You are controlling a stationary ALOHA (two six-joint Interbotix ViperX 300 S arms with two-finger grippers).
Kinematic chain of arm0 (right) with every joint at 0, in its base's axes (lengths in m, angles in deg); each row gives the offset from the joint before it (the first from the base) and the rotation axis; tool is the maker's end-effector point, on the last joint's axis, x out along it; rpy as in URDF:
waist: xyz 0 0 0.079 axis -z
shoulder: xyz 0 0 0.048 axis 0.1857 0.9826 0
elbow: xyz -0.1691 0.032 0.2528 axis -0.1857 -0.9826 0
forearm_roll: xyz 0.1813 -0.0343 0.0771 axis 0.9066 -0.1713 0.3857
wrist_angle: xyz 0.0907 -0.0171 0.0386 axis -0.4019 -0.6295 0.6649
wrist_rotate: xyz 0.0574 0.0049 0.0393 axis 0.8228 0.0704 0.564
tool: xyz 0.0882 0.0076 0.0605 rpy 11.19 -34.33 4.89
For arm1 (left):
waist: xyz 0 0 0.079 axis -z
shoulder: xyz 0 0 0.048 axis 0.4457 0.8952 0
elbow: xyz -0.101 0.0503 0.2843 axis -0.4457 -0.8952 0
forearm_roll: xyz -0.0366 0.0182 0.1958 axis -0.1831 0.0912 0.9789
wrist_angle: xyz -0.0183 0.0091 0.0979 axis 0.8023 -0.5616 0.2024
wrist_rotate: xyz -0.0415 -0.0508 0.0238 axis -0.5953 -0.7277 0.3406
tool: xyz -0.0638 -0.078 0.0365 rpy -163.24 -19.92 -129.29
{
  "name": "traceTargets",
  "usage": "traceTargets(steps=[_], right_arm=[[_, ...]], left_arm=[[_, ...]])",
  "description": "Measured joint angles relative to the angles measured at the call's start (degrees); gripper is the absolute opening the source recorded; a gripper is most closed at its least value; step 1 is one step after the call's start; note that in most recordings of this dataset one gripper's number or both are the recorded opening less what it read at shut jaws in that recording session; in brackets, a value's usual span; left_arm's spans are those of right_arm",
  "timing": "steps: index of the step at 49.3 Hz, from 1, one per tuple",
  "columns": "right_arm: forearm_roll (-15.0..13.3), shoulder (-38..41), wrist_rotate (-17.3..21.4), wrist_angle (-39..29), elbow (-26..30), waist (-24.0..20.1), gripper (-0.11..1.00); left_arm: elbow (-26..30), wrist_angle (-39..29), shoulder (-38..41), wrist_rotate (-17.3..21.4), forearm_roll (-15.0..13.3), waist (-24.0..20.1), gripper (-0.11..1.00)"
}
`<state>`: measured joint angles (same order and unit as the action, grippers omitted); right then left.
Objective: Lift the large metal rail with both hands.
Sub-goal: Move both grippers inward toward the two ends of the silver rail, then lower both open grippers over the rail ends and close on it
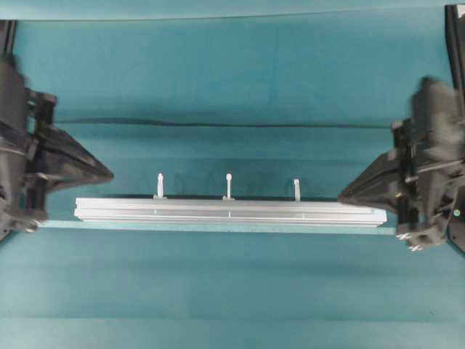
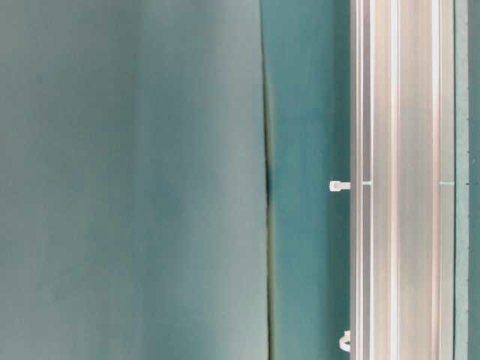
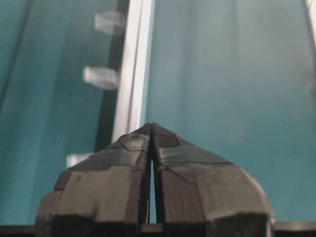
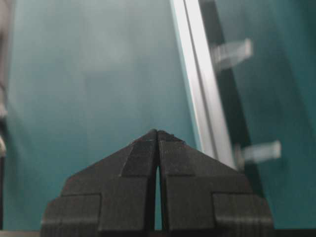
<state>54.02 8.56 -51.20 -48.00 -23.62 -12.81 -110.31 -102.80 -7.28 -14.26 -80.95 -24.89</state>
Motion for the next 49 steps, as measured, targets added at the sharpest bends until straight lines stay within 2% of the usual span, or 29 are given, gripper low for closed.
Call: traceTargets(steps=[8, 25, 31, 38, 45, 49], right_arm=[[-0.9, 4.7, 0.4, -9.2, 3.0, 0.0, 0.00], [-5.9, 13.7, -0.4, -24.6, 9.8, 0.0, 0.00], [-6.6, 15.5, -2.4, -27.9, 11.2, 0.0, 0.00], [-6.7, 16.1, -3.5, -28.7, 11.1, -0.1, 0.01], [-6.6, 16.3, -3.5, -27.4, 9.9, -0.1, 0.06], [-6.4, 16.5, -3.4, -26.6, 9.5, -0.1, 0.13]], left_arm=[[4.2, -10.0, 6.2, 1.4, 0.2, 1.1, -0.01], [11.1, -26.0, 17.8, 10.2, 0.8, 1.6, -0.01], [11.5, -26.9, 19.5, 11.3, 0.9, 1.7, -0.01], [11.6, -25.3, 19.7, 11.3, 0.9, 1.6, -0.01], [11.5, -24.2, 19.6, 11.3, 0.9, 1.7, 0.00], [11.5, -24.2, 19.6, 11.4, 0.9, 1.6, 0.03]])
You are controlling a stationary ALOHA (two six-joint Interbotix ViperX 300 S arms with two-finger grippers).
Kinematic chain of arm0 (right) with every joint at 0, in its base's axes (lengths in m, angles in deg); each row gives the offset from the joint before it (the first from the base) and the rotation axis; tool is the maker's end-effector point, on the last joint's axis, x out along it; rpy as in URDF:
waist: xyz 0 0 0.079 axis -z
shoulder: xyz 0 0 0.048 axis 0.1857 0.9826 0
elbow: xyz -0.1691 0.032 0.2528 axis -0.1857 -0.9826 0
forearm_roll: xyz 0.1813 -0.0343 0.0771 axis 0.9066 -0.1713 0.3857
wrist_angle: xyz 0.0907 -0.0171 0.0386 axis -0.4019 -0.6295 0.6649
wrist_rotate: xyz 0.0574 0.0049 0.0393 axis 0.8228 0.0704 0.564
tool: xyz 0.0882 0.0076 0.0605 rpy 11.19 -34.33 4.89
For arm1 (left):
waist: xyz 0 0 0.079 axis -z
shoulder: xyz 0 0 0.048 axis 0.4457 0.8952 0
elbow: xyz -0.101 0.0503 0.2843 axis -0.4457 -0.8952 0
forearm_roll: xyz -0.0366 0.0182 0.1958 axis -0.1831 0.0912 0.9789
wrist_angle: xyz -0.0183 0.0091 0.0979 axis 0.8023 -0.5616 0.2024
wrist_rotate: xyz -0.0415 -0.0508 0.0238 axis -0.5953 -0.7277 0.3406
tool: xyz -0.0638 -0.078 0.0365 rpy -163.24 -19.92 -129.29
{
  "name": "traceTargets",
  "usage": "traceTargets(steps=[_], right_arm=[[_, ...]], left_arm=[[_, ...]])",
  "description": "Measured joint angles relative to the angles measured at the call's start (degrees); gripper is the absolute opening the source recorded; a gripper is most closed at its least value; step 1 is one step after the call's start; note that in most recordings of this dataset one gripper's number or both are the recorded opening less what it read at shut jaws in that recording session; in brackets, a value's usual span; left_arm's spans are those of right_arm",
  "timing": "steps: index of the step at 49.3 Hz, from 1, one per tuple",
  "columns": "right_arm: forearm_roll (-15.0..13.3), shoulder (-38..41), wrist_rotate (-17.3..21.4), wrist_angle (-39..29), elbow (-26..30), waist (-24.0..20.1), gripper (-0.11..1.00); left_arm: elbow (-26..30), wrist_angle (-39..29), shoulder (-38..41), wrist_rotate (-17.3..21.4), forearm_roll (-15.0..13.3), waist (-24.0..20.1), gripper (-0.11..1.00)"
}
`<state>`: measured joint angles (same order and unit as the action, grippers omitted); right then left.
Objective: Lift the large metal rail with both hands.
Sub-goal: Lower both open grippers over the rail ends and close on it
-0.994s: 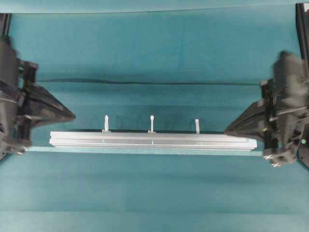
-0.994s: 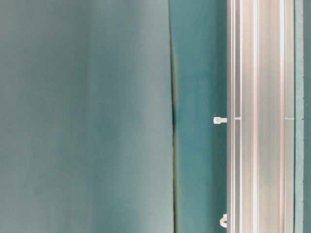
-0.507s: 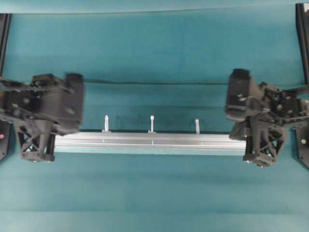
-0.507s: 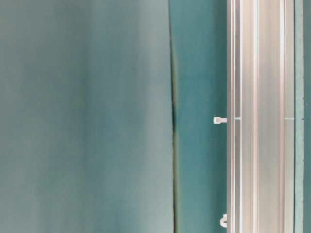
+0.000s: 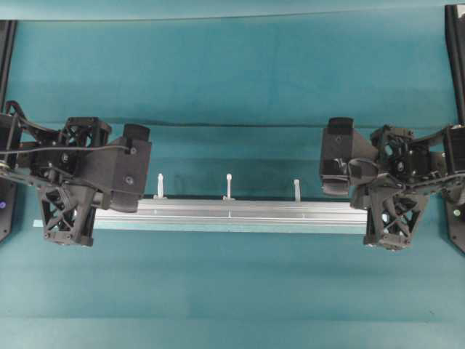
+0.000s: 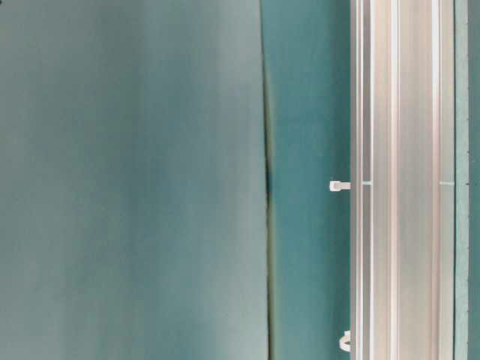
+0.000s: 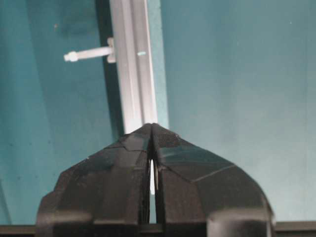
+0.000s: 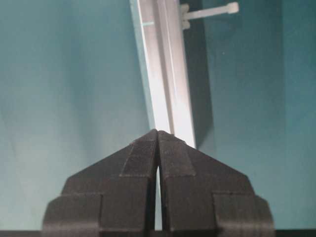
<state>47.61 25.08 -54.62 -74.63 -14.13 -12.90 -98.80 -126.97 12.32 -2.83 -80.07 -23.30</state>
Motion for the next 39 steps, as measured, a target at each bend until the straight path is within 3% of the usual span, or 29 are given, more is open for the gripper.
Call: traceTargets(steps=[4, 8, 13, 18, 24, 39], right_arm=[[0.1, 0.6, -0.1, 0.7, -0.3, 0.1, 0.25], [0.2, 1.2, -0.1, 1.8, -0.3, 0.1, 0.46], [0.1, 2.0, -0.1, 3.1, -0.3, 0.1, 0.76], [-0.1, 2.8, -0.2, 4.7, -0.4, 0.1, 0.95], [-0.4, 4.0, -0.5, 5.3, -0.6, -0.2, 0.97], [-3.3, 6.2, -0.5, 5.5, -1.3, -0.4, 0.96]], left_arm=[[0.0, 0.1, 0.0, -0.1, 0.0, 0.0, 0.09], [0.0, 0.2, 0.0, 0.0, 0.0, 0.0, 0.19], [-0.1, 0.8, 0.0, -0.3, 0.0, 0.0, 0.45], [-0.9, 2.8, 0.0, -1.5, 0.0, 0.0, 0.77], [-2.8, 4.3, 0.2, -3.1, 0.0, 0.0, 0.99], [-5.4, 9.8, 3.6, -3.8, 0.0, 0.0, 0.98]])
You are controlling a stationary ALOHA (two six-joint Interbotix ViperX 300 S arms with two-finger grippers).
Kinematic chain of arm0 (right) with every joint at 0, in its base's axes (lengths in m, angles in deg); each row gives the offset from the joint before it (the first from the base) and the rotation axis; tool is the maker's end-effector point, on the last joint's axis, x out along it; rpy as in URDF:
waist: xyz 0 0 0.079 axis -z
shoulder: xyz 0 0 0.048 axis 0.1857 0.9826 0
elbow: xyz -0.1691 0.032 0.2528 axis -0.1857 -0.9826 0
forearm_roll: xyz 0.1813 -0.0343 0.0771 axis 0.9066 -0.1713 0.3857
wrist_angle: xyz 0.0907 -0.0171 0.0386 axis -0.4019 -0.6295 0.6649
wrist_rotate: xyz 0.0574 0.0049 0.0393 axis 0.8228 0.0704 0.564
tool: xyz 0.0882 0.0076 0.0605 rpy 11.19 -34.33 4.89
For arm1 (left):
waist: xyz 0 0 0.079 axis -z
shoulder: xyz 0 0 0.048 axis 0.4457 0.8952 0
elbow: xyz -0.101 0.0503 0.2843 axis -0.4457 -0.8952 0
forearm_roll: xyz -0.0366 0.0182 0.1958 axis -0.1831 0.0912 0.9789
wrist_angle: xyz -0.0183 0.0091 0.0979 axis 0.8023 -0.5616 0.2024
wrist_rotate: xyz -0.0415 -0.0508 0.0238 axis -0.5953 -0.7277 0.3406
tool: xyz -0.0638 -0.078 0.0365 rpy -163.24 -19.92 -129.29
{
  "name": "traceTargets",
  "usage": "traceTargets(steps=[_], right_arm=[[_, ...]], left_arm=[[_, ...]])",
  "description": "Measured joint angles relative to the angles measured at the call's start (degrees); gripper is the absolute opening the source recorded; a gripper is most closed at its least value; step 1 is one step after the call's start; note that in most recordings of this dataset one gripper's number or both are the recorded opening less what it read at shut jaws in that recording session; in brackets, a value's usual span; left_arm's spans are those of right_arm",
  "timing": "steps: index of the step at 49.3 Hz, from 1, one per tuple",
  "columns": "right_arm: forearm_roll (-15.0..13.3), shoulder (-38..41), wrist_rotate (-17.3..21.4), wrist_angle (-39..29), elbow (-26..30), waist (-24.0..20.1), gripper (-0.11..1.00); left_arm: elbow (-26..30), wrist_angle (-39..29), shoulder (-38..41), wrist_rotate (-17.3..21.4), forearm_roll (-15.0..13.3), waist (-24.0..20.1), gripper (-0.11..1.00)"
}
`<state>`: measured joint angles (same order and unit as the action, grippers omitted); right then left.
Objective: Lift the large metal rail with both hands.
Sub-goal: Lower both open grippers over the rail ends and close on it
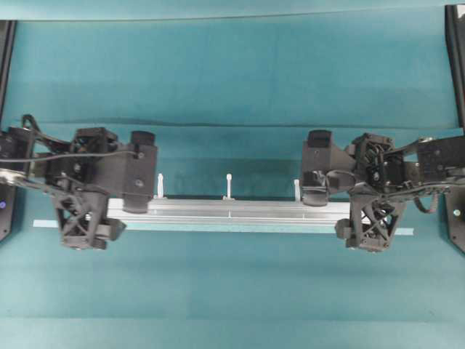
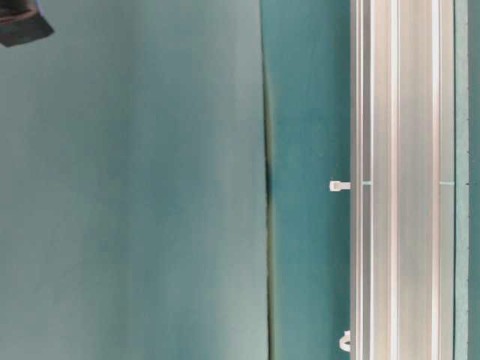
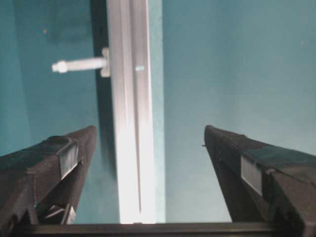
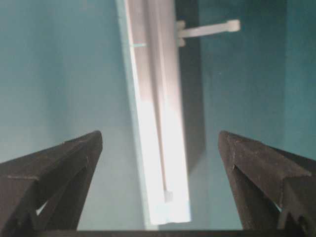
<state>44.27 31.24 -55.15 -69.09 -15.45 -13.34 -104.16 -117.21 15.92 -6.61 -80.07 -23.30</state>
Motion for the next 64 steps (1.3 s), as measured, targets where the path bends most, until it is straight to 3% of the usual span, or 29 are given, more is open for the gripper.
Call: traceTargets(steps=[30, 64], right_arm=[[-0.9, 4.6, 0.0, 9.3, -4.7, -0.5, 0.96], [-1.4, 12.0, 0.0, 18.8, -7.7, -0.5, 0.96]], left_arm=[[-6.9, 12.7, 7.9, -3.0, 0.0, -2.1, 0.98], [-8.1, 21.1, 15.9, -2.7, 0.0, -2.1, 0.98]])
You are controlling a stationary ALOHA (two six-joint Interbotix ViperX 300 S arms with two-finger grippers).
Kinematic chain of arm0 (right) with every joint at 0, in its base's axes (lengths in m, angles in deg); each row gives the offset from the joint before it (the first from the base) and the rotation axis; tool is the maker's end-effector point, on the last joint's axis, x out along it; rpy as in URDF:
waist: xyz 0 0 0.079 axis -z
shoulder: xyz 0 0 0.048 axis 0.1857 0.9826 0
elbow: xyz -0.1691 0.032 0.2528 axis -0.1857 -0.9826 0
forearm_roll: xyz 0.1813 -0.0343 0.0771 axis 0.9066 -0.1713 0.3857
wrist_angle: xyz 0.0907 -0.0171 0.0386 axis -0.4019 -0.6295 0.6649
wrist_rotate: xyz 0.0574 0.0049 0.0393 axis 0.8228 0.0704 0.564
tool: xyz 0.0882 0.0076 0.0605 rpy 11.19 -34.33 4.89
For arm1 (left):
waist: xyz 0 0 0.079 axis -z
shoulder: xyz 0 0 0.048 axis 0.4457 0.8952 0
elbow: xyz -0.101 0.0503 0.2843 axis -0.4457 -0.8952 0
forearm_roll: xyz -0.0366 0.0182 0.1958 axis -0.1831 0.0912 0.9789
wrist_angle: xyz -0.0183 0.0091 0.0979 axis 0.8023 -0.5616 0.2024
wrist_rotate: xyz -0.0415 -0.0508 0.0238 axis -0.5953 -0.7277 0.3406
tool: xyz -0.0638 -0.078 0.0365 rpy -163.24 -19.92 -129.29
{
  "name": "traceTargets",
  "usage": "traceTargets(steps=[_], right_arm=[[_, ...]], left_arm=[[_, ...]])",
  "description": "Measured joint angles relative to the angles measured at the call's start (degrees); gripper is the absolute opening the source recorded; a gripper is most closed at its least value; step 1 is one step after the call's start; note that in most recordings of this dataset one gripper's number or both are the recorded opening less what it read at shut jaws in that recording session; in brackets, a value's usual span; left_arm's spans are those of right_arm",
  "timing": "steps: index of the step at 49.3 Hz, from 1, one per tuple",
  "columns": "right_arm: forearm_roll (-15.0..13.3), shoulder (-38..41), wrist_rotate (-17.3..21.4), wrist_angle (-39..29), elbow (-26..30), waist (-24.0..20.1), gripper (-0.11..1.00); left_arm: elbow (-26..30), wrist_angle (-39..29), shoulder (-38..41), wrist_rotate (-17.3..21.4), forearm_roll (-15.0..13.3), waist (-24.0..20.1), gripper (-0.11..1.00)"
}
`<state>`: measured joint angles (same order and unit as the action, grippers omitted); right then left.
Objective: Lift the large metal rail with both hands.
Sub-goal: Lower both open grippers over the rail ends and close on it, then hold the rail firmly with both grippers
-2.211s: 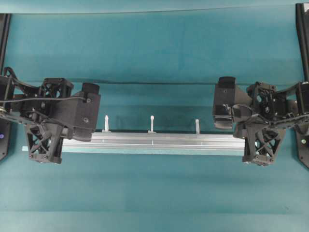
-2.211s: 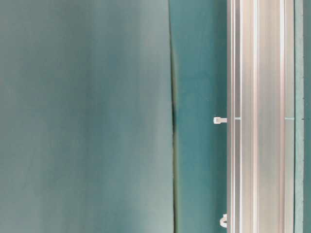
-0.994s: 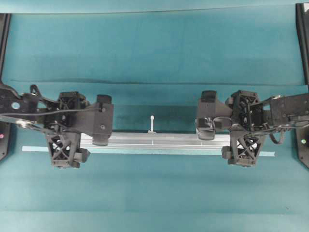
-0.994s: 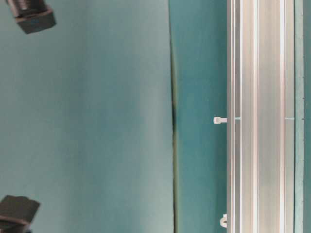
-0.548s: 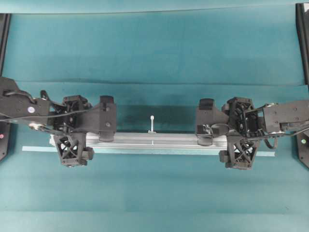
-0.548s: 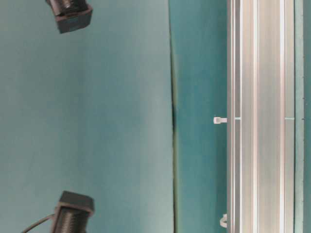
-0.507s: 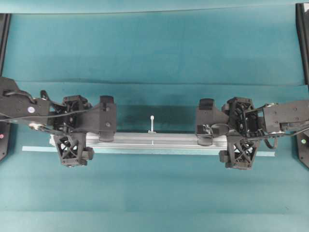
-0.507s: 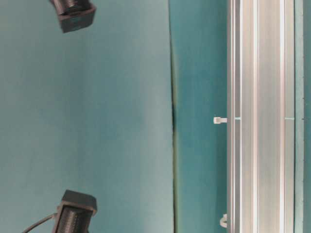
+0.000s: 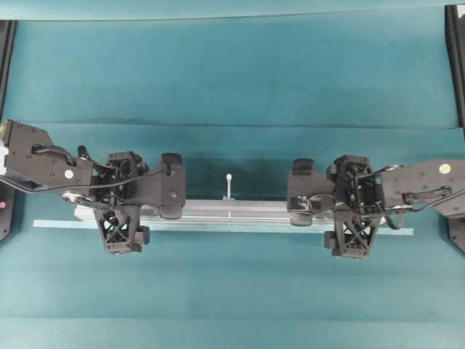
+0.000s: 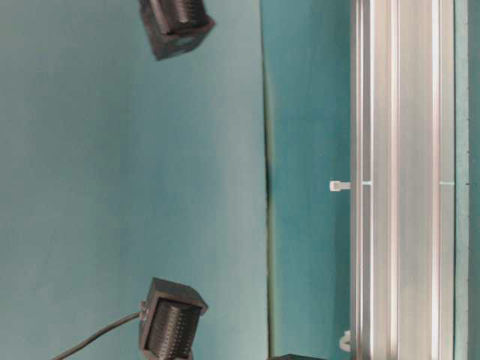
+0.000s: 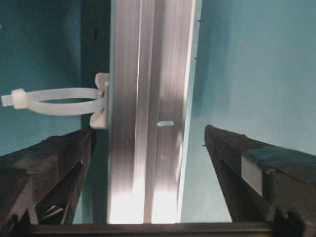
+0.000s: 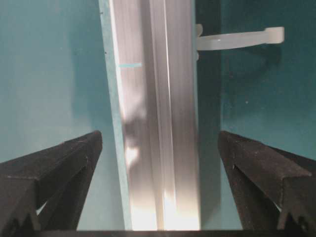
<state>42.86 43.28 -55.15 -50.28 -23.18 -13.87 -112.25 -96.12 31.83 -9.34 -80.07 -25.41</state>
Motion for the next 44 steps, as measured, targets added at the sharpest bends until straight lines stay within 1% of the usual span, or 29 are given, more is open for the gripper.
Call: traceTargets(steps=[17, 20, 22, 24, 26, 28, 30, 32, 34, 35, 44], right_arm=[[0.0, 1.1, -0.1, 1.7, -0.2, 0.0, 0.94], [0.0, 1.1, 0.0, 1.7, -0.3, 0.0, 0.92], [-0.1, 1.1, 0.0, 1.8, -0.3, 0.0, 0.88], [-0.1, 1.1, 0.0, 1.8, -0.3, 0.0, 0.82], [0.0, 1.1, 0.0, 1.8, -0.3, 0.0, 0.74], [-0.1, 1.1, 0.0, 1.8, -0.3, 0.0, 0.63], [0.0, 1.1, 0.0, 1.7, -0.3, 0.0, 0.50], [-0.1, 1.1, 0.0, 1.7, -0.3, 0.2, 0.40], [0.0, 1.2, 0.0, 1.6, -0.3, 0.2, 0.39], [0.1, 1.1, 0.0, 1.7, -0.3, 0.2, 0.39], [0.9, 1.2, 0.0, 1.7, -0.3, 0.3, 0.39]], left_arm=[[-0.4, 0.4, 0.2, -0.4, 0.0, 0.0, 0.97], [-0.4, 0.4, 0.2, -0.5, 0.0, 0.0, 0.96], [-0.4, 0.4, 0.2, -0.5, 0.0, 0.0, 0.94], [-0.4, 0.4, 0.2, -0.5, 0.0, 0.0, 0.91], [-0.4, 0.5, 0.2, -0.5, 0.0, 0.0, 0.83], [-0.5, 0.5, 0.2, -0.3, 0.0, 0.1, 0.73], [-0.6, 0.6, 0.2, -0.1, 0.0, 0.1, 0.61], [-0.6, 0.6, 0.2, 0.1, 0.0, 0.2, 0.48], [-0.7, 0.5, 0.2, 0.3, 0.1, 0.2, 0.38], [-0.7, 0.6, 0.2, 0.3, 0.2, 0.2, 0.36], [-0.7, 0.6, 0.3, 0.3, 0.3, 0.2, 0.36]])
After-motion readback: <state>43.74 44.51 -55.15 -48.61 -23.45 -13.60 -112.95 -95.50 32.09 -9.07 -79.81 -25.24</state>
